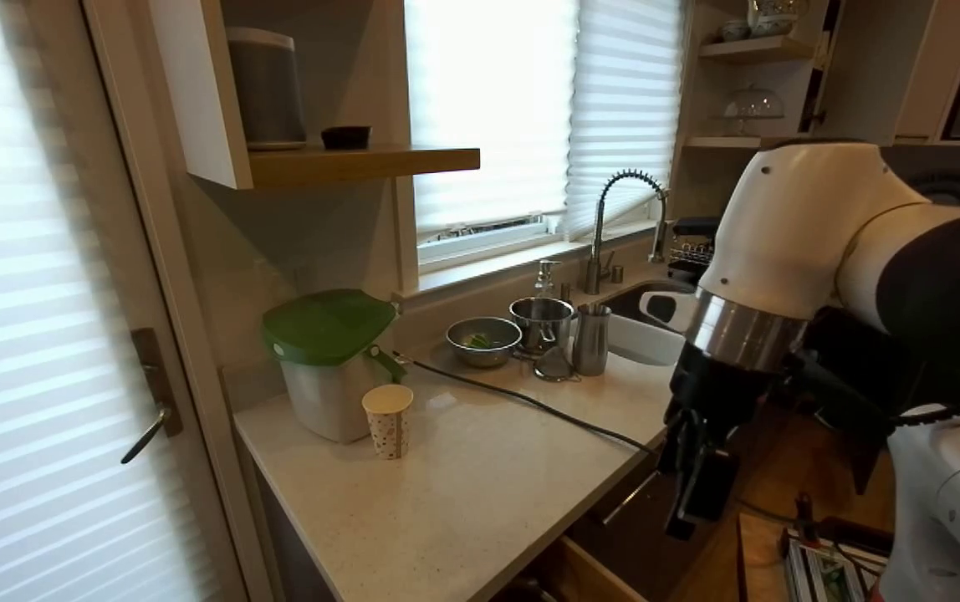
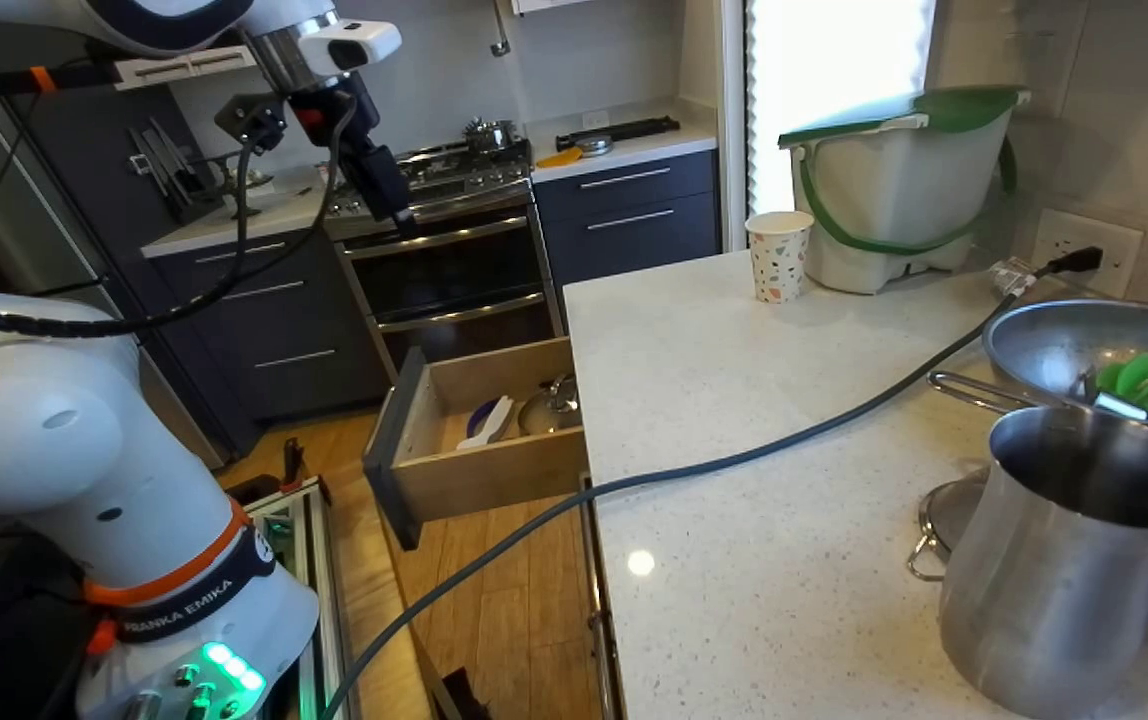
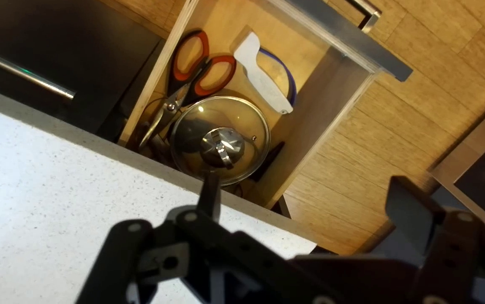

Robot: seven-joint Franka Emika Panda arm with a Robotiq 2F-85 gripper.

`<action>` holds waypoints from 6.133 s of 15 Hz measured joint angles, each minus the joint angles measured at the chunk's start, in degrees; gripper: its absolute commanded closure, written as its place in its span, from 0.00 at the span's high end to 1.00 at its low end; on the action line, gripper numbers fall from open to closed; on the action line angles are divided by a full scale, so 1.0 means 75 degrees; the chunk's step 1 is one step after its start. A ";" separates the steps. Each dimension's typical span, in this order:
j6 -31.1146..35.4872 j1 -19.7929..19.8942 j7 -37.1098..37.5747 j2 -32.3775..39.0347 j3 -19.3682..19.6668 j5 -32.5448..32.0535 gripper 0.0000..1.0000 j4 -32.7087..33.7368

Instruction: Remove the white and blue object from the open drawer and put it on the cupboard

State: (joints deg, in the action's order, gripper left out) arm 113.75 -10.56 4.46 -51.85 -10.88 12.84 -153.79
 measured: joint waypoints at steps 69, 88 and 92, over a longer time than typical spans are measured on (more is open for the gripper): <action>0.2855 -0.0863 0.0309 0.8771 -0.0296 -0.3172 1.00 0.2033; 0.3938 -0.0864 0.0309 0.9378 -0.0259 -0.3109 0.10 0.1882; 0.3968 -0.0860 0.0309 0.9313 -0.0254 -0.3089 0.10 0.1878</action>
State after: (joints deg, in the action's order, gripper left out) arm 143.51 -17.01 6.78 18.00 -12.79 -10.33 -139.71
